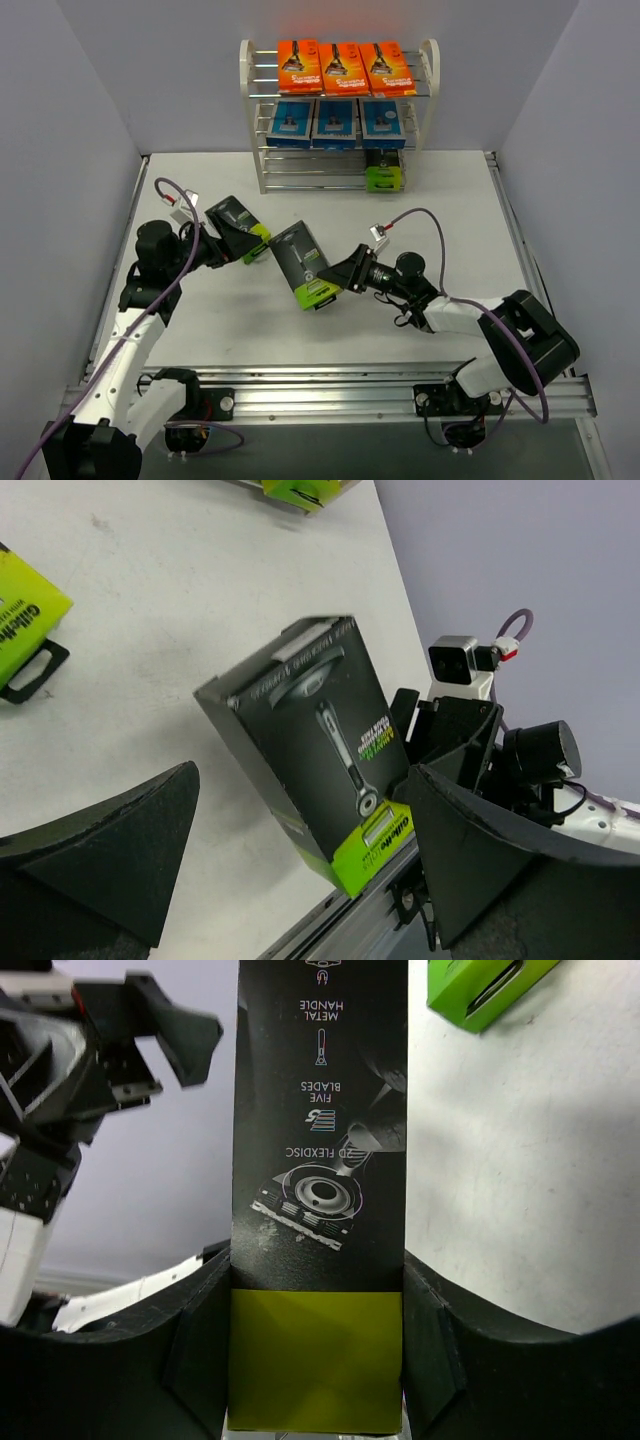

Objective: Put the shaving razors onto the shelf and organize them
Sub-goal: Pass the shaving razor from the left arm to the right, then pass the shaving razor from the right arm to the left

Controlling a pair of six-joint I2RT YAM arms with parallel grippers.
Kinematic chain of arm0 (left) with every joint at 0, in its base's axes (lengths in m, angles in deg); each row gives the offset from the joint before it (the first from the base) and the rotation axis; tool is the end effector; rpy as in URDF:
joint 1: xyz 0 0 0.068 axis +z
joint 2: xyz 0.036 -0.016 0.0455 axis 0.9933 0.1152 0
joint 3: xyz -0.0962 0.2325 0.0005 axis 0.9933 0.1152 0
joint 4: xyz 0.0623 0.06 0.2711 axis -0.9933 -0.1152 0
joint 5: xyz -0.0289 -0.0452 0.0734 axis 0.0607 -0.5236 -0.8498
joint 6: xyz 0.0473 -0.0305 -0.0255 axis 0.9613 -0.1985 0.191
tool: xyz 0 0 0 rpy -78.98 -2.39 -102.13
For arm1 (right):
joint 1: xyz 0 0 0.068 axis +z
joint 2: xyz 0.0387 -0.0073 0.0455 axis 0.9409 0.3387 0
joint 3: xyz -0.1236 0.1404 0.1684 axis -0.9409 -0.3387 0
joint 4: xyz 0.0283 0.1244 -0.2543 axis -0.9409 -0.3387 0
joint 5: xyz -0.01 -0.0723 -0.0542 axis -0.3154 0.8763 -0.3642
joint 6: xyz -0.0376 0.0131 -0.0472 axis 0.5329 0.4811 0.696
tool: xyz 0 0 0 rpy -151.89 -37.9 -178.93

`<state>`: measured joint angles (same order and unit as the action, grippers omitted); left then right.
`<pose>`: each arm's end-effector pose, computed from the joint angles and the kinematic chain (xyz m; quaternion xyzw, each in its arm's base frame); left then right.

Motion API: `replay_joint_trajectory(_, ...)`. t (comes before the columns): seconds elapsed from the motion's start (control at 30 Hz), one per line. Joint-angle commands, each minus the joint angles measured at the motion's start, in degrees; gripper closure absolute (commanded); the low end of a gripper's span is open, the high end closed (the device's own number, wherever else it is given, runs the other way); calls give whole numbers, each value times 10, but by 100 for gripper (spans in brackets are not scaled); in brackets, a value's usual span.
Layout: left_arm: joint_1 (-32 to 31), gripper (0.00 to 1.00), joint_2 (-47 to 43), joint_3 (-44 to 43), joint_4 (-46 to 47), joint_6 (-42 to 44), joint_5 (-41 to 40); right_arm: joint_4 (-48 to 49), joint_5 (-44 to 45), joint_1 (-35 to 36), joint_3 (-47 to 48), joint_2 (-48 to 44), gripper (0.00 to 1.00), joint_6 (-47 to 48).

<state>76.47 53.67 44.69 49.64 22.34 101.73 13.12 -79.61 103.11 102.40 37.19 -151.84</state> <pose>0.2562 -0.0566 0.2883 -0.0578 0.7865 -0.4367 0.4328 0.2179 0.1753 0.1672 -0.0845 0.6531 0.6759 0.3309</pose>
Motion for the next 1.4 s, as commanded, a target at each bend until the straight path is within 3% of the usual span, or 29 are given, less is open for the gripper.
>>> replay_joint_trajectory(0.0,-2,6,-32,44,31,-63,24,196,63,-5,4,-40,100,10)
replay_joint_trajectory(0.13,-33,6,-42,113,160,-153,60,150,129,-5,-4,-78,100,26)
replay_joint_trajectory(0.3,-143,6,-18,119,182,-158,28,87,193,-3,-8,-130,100,46)
replay_joint_trajectory(0.43,-187,6,15,132,228,-172,5,80,229,1,-12,-160,100,38)
replay_joint_trajectory(0.63,-208,6,67,182,398,-235,7,81,259,8,-18,-179,100,28)
replay_joint_trajectory(1.0,-235,6,120,201,592,-288,-19,126,287,32,-37,-164,100,4)
replay_joint_trajectory(1.37,-241,6,191,212,640,-303,1,158,286,33,-34,-159,100,-7)
